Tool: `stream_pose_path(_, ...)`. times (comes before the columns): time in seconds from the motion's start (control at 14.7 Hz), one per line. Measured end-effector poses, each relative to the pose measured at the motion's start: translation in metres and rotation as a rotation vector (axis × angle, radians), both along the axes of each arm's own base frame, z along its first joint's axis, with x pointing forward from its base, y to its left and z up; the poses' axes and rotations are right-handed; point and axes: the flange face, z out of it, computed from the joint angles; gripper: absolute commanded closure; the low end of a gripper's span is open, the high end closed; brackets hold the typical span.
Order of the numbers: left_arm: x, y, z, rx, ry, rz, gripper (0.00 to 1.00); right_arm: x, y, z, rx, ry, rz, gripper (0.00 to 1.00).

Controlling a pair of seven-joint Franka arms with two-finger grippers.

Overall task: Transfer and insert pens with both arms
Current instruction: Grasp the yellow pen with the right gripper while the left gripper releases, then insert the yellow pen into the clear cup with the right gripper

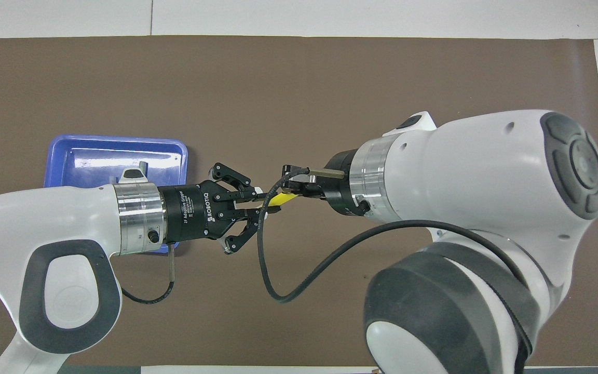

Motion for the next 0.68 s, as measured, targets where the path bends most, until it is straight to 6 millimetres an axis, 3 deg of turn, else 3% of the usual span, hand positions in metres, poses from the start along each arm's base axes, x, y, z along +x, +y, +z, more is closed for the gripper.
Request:
stream_pose_path(0.14, -0.001, 0.000, 0.000, -0.002, 0.001, 0.002, 1.00, 0.000, 0.000, 0.000, 0.000, 0.004, -0.003, 1.00)
stream_pose_path(0.27, -0.001, -0.001, -0.001, -0.002, 0.002, 0.001, 0.03, 0.000, -0.001, 0.000, -0.001, 0.008, -0.003, 1.00)
stream_pose_path(0.41, -0.002, -0.001, 0.002, -0.007, 0.000, 0.009, 0.00, 0.001, -0.012, 0.000, -0.014, 0.031, -0.009, 1.00)
stream_pose_path(0.68, -0.007, 0.000, 0.013, -0.008, -0.023, 0.037, 0.00, 0.010, -0.070, 0.010, -0.068, 0.060, -0.036, 1.00)
